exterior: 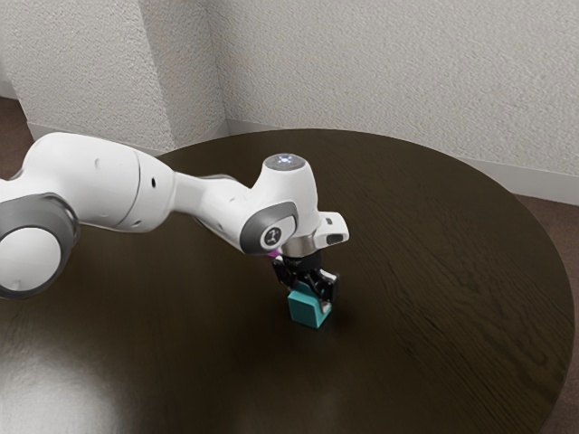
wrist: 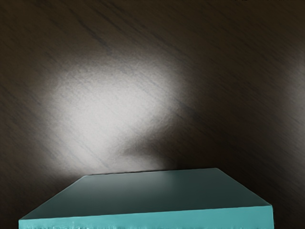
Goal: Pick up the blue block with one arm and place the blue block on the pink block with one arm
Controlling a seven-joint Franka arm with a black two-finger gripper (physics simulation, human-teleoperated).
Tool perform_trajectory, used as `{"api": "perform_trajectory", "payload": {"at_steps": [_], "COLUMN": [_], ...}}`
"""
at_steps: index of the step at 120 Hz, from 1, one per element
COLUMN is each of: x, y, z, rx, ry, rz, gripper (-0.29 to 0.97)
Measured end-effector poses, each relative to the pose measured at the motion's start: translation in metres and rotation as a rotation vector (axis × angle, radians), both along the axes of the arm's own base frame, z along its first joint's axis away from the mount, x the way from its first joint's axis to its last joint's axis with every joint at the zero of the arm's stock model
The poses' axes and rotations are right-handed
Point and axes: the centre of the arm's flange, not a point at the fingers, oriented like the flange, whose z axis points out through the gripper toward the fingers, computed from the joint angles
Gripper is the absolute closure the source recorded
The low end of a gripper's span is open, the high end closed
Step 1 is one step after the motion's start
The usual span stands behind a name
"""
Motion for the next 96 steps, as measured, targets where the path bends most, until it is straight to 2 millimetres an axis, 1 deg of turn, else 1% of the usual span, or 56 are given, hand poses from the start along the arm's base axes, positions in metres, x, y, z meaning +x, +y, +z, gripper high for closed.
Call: {"api": "perform_trajectory", "payload": {"at_steps": [9,13,25,32,41,51,58,64,78,85,96], "x": [0.002,0.004,0.023,0.033,0.042,0.057,0.07,0.081,0.102,0.112,0.119], "y": [0.004,0.008,0.02,0.034,0.058,0.079,0.094,0.108,0.132,0.139,0.146], "z": [0.003,0.006,0.036,0.05,0.061,0.086,0.097,0.101,0.099,0.101,0.101], "rx": [0.01,0.012,0.017,0.018,0.015,0.003,-0.003,-0.008,-0.024,-0.028,-0.017], "ry": [-0.008,-0.012,-0.054,-0.069,-0.076,-0.089,-0.094,-0.094,-0.092,-0.104,-0.11], "rz": [-0.001,0.004,0.019,0.036,0.064,0.089,0.107,0.119,0.131,0.129,0.112], "gripper": [0.3,0.3,0.29,0.29,0.29,0.29,0.28,0.28,0.28,0.28,0.28]}}
